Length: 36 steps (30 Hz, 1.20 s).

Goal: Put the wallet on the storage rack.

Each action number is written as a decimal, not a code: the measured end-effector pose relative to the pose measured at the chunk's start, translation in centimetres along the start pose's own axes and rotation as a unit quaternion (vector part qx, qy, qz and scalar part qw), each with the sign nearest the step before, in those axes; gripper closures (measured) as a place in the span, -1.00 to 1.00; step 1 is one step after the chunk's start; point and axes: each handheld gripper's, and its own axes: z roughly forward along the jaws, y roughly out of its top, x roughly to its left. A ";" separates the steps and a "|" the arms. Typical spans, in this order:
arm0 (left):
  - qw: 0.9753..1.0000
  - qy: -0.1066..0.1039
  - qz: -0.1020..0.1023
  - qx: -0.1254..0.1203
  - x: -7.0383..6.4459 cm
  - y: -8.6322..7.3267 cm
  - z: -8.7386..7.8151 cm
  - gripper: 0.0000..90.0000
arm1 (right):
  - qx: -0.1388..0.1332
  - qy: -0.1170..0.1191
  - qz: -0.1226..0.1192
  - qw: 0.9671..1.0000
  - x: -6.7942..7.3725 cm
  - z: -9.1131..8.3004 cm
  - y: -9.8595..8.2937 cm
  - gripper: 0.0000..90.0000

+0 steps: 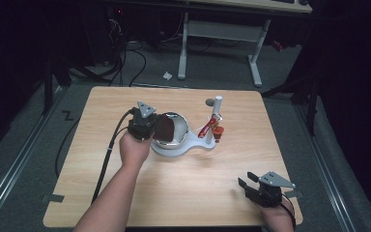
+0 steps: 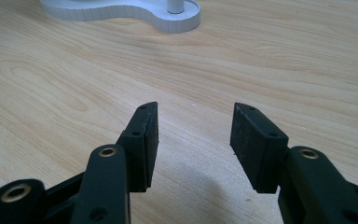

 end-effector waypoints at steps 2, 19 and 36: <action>1.000 0.002 -0.002 0.000 -0.2 -0.2 0.3 0.91 | 0.000 0.001 0.000 1.000 0.0 0.0 0.0 0.16; 1.000 -0.001 -0.013 -0.008 -0.4 -0.4 0.6 0.84 | 0.002 0.004 -0.002 1.000 0.1 0.1 0.0 0.16; 0.998 -0.037 -0.026 -0.037 0.2 0.0 -1.4 0.18 | 0.004 0.006 -0.004 1.000 0.2 0.2 0.0 0.16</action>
